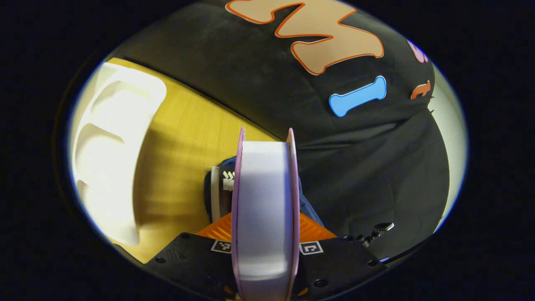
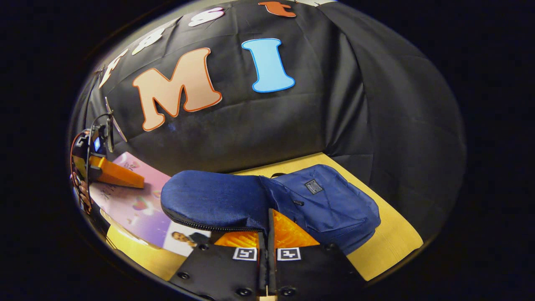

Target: Open the schoolbag, grab two books from the bookshelf and put them into the schoolbag.

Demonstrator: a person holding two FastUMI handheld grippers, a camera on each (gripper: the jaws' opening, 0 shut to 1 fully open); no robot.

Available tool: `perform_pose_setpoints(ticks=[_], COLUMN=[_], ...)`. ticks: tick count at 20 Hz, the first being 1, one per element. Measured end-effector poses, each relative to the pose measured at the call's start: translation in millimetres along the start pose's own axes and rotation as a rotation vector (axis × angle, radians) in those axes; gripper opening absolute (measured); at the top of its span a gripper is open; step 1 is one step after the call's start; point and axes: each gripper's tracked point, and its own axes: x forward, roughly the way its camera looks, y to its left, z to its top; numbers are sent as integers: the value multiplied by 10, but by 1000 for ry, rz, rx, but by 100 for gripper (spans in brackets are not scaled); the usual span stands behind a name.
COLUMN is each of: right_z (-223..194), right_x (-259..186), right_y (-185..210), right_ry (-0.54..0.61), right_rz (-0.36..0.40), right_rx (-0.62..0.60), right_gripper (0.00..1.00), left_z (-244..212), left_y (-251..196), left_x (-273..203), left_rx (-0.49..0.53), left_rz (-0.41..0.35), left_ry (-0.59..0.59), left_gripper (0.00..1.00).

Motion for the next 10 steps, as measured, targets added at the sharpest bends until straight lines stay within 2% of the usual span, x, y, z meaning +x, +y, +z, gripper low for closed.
perform_pose_setpoints(ticks=[2,3,4,10], right_z=[10,13,27,-28], right_x=[-9,-16,-17,-2], right_y=[7,-1,-8,81], right_ry=[-5,-9,-14,-19], right_rz=[7,9,8,50], right_rx=[13,22,34,67], right_gripper=[4,4,3,4], left_z=[-31,-40,-46,-134], left_y=[-16,-33,-58,-14], left_x=[159,201,276,723], left_rx=[-5,-8,-9,-50], left_rz=[-28,-47,-64,-111], left_ry=[-12,-18,-19,-32], left_gripper=[42,39,41,39])
